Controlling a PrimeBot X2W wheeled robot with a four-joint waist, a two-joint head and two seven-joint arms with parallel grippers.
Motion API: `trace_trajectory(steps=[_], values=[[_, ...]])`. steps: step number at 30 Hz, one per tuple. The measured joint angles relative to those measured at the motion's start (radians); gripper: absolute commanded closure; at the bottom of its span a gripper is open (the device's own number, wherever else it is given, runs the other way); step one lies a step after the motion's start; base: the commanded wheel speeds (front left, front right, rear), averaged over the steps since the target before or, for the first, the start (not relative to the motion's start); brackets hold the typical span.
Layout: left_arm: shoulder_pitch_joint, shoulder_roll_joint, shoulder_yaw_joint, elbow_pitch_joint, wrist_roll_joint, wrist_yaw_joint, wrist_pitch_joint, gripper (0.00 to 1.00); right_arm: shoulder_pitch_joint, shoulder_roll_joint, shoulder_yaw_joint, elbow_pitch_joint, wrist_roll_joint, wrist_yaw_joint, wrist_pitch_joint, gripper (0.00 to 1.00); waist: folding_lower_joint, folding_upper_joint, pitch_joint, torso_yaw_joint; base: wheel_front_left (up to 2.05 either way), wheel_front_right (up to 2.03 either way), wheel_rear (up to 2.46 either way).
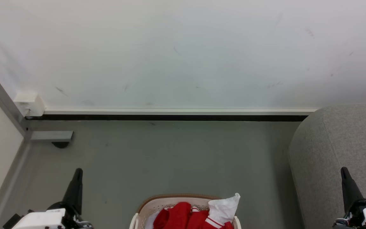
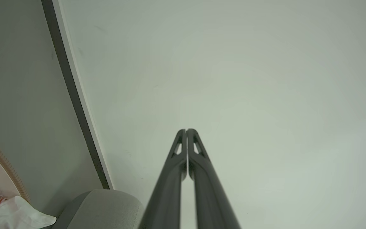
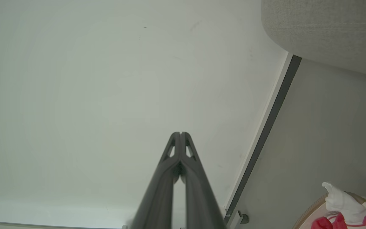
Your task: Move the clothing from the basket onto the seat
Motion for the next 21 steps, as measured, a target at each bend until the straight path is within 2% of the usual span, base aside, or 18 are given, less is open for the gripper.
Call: trace_trajectory(steps=[21], values=[[0.000, -0.001, 0.002, 0.000, 0.001, 0.000, 0.002, 1.00, 0.000, 0.002, -0.004, 0.000, -0.005, 0.000, 0.003, 1.00, 0.0000, 0.0000, 0.000, 0.000, 0.00, 0.00, 0.00]])
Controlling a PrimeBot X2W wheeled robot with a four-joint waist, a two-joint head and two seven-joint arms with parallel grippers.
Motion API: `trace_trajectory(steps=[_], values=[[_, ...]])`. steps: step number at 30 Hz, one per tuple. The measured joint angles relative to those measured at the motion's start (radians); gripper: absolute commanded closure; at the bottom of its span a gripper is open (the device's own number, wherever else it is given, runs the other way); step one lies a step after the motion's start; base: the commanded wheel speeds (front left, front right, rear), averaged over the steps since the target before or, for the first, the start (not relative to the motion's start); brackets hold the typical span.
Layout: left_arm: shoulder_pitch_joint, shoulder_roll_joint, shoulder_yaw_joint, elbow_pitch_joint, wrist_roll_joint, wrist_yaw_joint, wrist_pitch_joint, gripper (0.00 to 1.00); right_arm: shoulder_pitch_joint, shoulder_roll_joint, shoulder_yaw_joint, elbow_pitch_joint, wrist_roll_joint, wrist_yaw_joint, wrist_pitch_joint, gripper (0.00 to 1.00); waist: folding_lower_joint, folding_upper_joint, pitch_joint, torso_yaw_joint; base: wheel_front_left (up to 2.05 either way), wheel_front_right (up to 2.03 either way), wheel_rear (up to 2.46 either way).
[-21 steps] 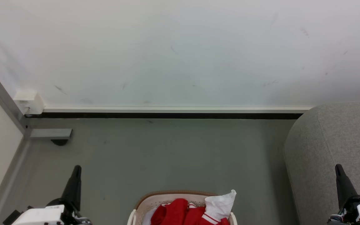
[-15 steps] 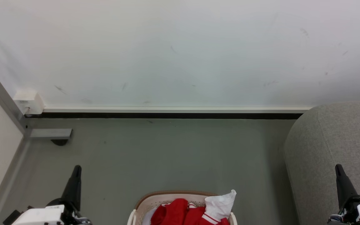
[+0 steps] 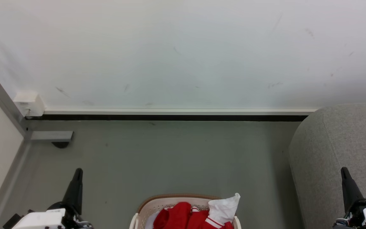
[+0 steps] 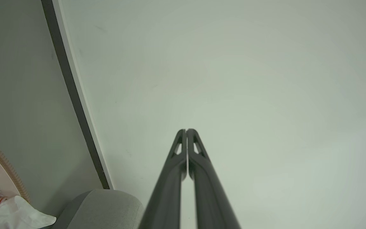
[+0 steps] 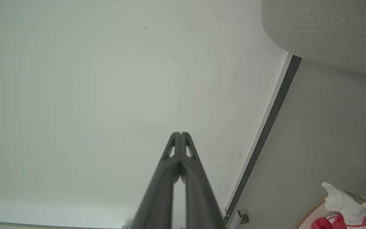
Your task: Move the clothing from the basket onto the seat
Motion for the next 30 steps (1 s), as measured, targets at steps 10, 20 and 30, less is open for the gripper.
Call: trace_trajectory(steps=[10, 20, 30], values=[[0.000, 0.000, 0.001, 0.000, 0.000, 0.000, 0.000, 1.00, 0.000, 0.001, -0.002, 0.000, 0.000, 0.000, 0.001, 1.00, 0.0000, 0.0000, 0.000, 0.000, 0.00, 0.00, 0.00], [0.000, -0.001, 0.001, 0.000, 0.000, 0.000, 0.000, 1.00, 0.000, 0.002, -0.003, 0.000, -0.001, 0.000, 0.003, 1.00, 0.0000, 0.0000, 0.000, 0.000, 0.00, 0.00, 0.00], [0.000, -0.001, 0.002, 0.001, 0.000, 0.000, 0.000, 1.00, 0.000, 0.002, -0.004, 0.000, -0.001, 0.000, 0.004, 1.00, 0.0000, 0.0000, 0.000, 0.000, 0.00, 0.00, 0.00]])
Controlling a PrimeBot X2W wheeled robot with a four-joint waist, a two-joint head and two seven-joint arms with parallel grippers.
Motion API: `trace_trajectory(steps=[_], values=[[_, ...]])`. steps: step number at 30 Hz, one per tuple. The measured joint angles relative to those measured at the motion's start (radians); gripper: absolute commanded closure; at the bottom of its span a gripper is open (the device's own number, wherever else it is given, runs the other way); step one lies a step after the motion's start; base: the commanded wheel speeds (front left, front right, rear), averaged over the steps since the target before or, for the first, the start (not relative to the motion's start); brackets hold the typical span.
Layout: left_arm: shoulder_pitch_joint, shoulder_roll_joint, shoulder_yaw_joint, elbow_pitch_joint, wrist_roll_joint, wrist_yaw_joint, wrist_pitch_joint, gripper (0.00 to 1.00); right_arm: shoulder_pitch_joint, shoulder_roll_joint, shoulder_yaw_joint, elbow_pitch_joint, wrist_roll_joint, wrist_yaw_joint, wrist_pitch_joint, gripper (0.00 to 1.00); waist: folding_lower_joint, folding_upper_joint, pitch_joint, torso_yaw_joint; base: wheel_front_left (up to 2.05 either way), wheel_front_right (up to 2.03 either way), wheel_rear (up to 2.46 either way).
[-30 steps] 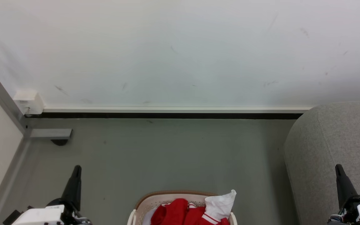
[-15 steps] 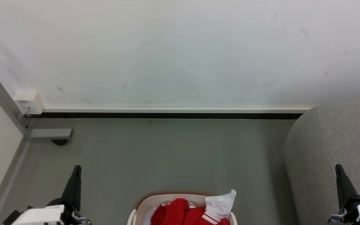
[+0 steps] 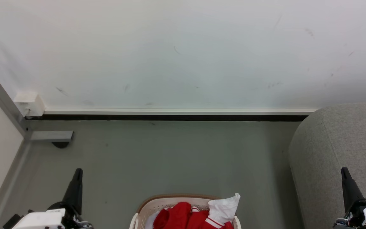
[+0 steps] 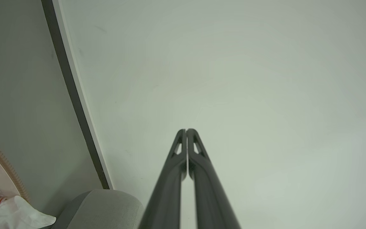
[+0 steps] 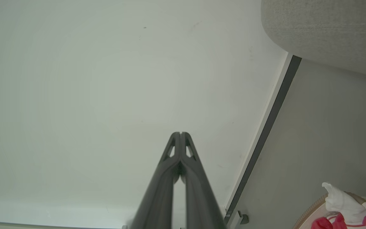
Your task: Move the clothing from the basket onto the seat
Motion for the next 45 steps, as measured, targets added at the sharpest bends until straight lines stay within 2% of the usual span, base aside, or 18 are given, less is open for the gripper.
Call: trace_trajectory(steps=[6, 7, 11, 19, 24, 32, 39, 45], values=[[0.000, 0.000, 0.000, 0.000, 0.001, 0.000, 0.000, 1.00, 0.000, 0.000, -0.001, 0.000, 0.000, 0.000, 0.000, 1.00, 0.0000, 0.0000, 0.000, 0.000, 0.00, 0.00, 0.00], [0.002, -0.002, 0.000, 0.006, 0.001, 0.000, -0.001, 0.00, 0.002, 0.001, 0.000, 0.006, 0.000, 0.000, 0.000, 0.00, 0.0000, 0.0000, 0.000, 0.000, 0.00, 0.00, 0.00], [0.026, -0.011, -0.005, 0.029, -0.001, 0.000, -0.008, 0.00, 0.029, 0.008, 0.004, 0.024, 0.000, 0.000, -0.004, 0.00, 0.0000, 0.0000, 0.000, 0.000, 0.00, 0.00, 0.00], [0.024, -0.011, -0.024, 0.006, 0.018, 0.000, -0.046, 0.00, 0.032, 0.006, 0.039, -0.017, -0.027, 0.000, -0.043, 0.00, 0.0000, 0.0000, 0.003, 0.000, 0.00, 0.00, 0.00], [0.023, -0.011, -0.034, -0.023, 0.119, 0.000, -0.070, 0.00, 0.032, 0.001, 0.056, -0.034, -0.101, 0.000, -0.067, 0.00, 0.0000, 0.0000, 0.006, -0.003, 0.00, 0.00, 0.00], [0.023, -0.011, -0.040, -0.056, 0.347, 0.002, -0.103, 0.00, 0.031, -0.010, 0.092, -0.083, -0.306, 0.000, -0.100, 0.00, 0.0000, 0.0000, 0.007, -0.009, 0.00, 0.00, 0.00], [0.024, -0.010, -0.063, -0.064, 0.547, 0.050, -0.131, 0.00, 0.031, -0.027, 0.131, -0.120, -0.470, 0.000, -0.127, 0.00, 0.0000, 0.0000, 0.006, -0.011, 0.00, 0.00, 0.00], [0.030, -0.010, -0.091, -0.066, 0.671, 0.080, -0.149, 0.00, 0.031, -0.037, 0.160, -0.136, -0.584, 0.000, -0.146, 0.00, 0.0000, -0.0001, 0.003, -0.012, 0.00, 0.00, 0.00]])
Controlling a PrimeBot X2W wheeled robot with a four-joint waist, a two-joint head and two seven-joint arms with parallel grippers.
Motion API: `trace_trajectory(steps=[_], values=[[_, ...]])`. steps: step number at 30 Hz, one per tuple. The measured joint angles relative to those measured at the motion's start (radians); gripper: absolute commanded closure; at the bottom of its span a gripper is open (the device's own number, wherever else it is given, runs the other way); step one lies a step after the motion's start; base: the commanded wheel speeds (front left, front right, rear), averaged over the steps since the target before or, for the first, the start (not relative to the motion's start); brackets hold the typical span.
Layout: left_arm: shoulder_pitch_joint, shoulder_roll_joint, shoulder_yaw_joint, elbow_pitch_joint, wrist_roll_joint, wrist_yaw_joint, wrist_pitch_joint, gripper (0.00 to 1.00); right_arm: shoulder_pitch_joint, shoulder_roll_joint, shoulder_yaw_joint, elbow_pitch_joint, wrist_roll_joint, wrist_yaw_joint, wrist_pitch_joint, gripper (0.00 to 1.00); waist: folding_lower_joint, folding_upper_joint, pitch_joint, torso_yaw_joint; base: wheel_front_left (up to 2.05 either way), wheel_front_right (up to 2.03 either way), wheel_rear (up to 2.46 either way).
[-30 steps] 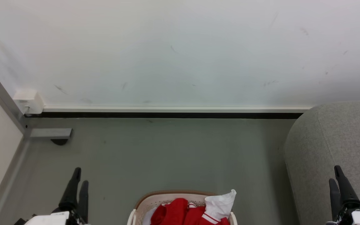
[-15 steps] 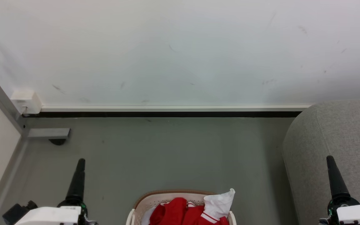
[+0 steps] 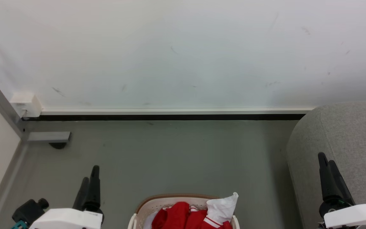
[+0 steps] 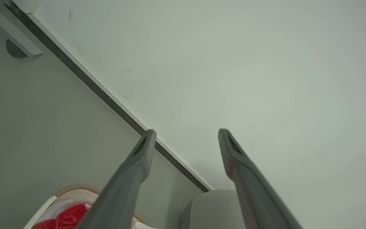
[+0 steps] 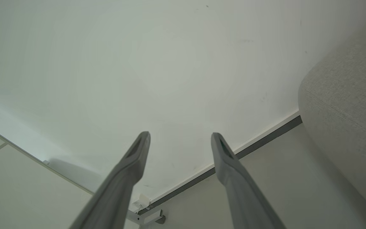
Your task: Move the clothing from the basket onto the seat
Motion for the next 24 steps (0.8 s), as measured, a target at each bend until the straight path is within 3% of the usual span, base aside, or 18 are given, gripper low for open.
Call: trace_trajectory(steps=[24], values=[[0.009, 0.002, -0.038, -0.008, 0.312, 0.031, -0.079, 0.00, 0.004, -0.022, 0.079, -0.021, -0.277, 0.000, -0.076, 0.00, 0.0000, 0.0000, -0.004, -0.003, 0.00, 0.00, 0.00]])
